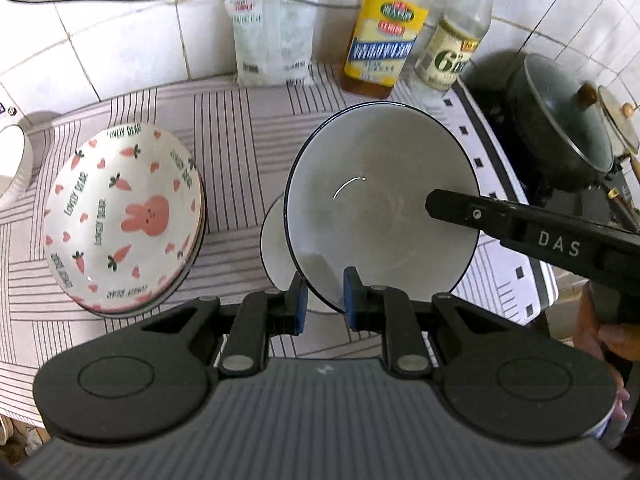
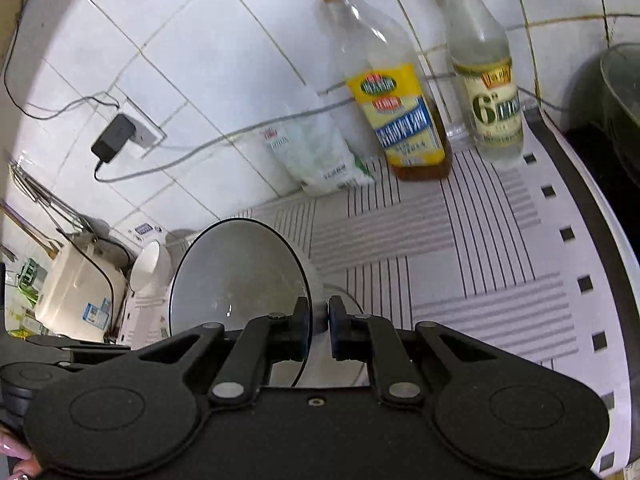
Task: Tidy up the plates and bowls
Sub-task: 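Lower the bowl into the other white bowl and open both tools, then move both tools to the white bowl beside the rice cooker, then grasp the bowl rim with the right tool while the left tool grips it too, then carry the bowl with both tools onto the two-bowl stack and release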
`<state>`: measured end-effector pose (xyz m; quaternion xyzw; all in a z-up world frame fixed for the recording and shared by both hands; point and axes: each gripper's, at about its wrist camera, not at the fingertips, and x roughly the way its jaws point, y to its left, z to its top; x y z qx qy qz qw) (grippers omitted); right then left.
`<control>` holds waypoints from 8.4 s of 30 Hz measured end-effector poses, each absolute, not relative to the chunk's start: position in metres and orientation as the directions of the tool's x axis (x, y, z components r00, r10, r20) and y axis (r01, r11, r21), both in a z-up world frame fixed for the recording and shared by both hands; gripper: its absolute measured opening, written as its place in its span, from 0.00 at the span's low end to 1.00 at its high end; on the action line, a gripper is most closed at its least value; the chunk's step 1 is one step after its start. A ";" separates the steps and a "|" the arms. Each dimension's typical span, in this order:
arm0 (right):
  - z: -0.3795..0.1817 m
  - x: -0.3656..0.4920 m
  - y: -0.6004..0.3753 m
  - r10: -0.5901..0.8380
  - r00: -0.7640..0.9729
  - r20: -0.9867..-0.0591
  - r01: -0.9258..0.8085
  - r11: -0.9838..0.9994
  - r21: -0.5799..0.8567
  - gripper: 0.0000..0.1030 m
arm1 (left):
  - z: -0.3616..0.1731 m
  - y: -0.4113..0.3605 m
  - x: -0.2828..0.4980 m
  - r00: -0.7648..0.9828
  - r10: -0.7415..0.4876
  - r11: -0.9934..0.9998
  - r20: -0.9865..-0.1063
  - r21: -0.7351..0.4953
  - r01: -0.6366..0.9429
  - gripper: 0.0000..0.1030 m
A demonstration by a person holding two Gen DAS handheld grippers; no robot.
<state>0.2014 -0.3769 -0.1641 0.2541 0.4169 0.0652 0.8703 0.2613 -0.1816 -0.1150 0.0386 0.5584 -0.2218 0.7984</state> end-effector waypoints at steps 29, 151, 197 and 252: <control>-0.217 0.236 -0.346 0.253 0.530 -0.810 0.042 0.946 0.323 0.13 | -0.178 -0.190 0.298 0.100 -0.190 0.939 -0.977 -0.151 0.309 0.19; -0.263 0.386 0.084 0.150 0.770 -0.620 -0.203 0.979 -0.016 0.93 | -0.200 0.214 0.478 0.381 -0.247 0.964 -0.891 -0.188 0.186 0.17; -0.109 0.181 -0.172 0.059 0.832 -0.552 -0.093 0.995 -0.033 0.93 | -0.062 -0.080 0.286 0.260 -0.354 0.838 -0.898 -0.181 0.515 0.19; -0.150 0.155 -0.257 0.093 0.695 -0.713 -0.226 0.970 -0.093 0.92 | -0.138 -0.154 0.284 0.218 -0.340 0.898 -0.915 -0.247 0.364 0.46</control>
